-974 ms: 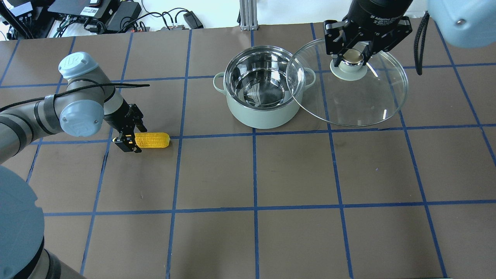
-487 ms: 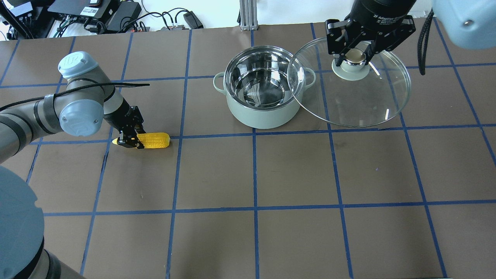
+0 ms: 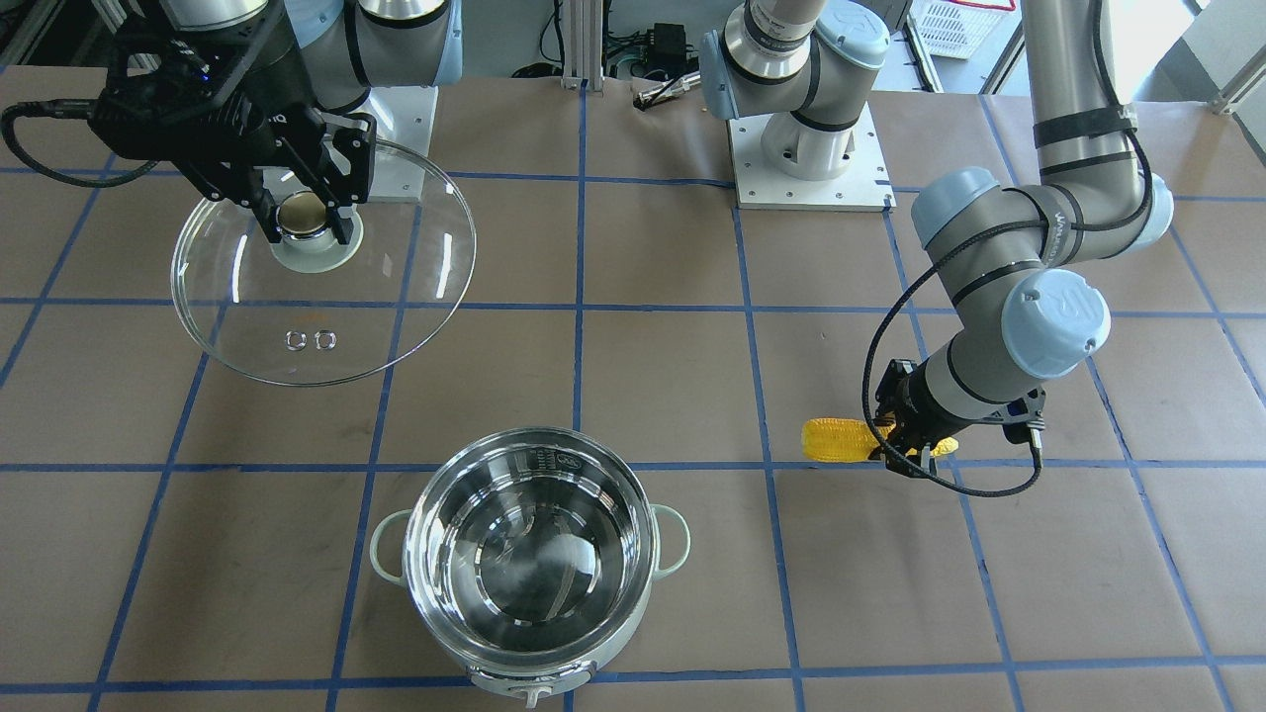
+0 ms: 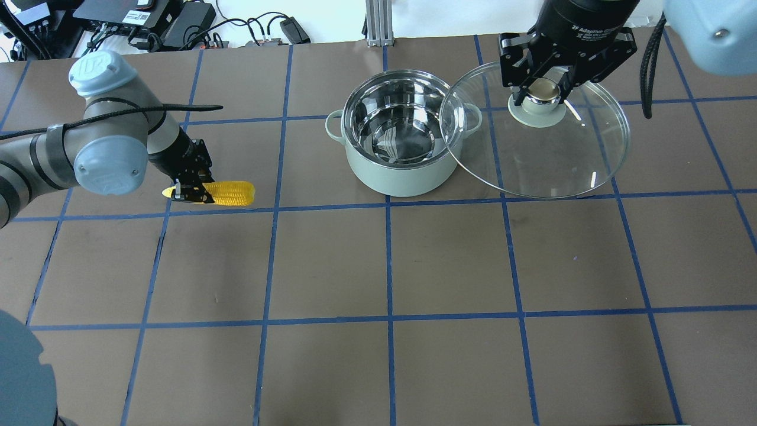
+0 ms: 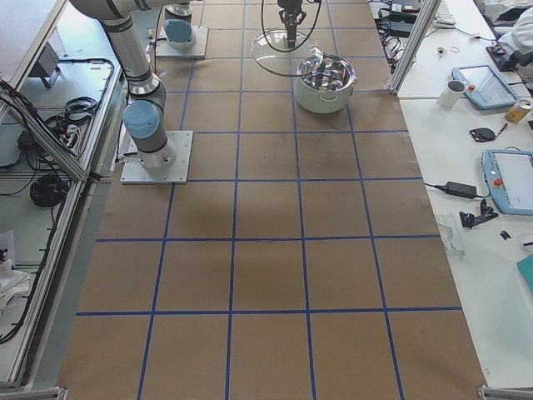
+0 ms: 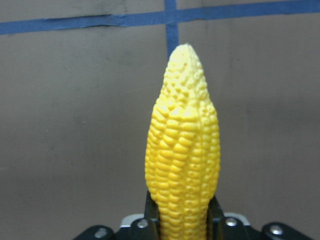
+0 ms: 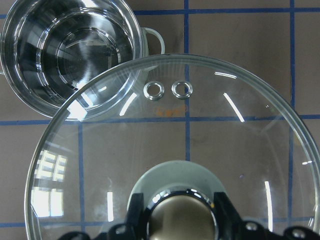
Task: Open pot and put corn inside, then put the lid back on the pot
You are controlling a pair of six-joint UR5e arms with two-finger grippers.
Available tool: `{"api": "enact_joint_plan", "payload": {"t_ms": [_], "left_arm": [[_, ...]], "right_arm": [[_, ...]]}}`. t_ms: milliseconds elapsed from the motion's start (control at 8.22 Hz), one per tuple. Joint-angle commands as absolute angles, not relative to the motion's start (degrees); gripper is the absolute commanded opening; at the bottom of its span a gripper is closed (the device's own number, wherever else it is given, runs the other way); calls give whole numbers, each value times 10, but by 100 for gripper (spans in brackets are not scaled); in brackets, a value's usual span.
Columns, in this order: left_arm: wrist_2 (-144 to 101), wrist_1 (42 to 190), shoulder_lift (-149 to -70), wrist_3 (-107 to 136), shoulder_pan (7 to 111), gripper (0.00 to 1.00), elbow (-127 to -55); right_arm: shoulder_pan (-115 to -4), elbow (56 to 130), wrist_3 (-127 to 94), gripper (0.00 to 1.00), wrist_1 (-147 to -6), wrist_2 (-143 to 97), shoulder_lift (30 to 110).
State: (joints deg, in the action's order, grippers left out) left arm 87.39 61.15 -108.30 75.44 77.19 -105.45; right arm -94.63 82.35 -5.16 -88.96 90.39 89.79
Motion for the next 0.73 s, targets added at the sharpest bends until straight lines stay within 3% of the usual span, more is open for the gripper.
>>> {"api": "enact_joint_plan", "payload": {"t_ms": [0, 243, 608], "left_arm": [[866, 657, -1073, 763, 814, 0, -929], [824, 715, -1101, 806, 843, 0, -808], [827, 701, -1144, 874, 930, 0, -738]], "right_arm": [[-947, 824, -52, 9, -889, 903, 898], [-947, 824, -50, 8, -889, 903, 899], [-947, 824, -49, 7, -888, 903, 901]]}}
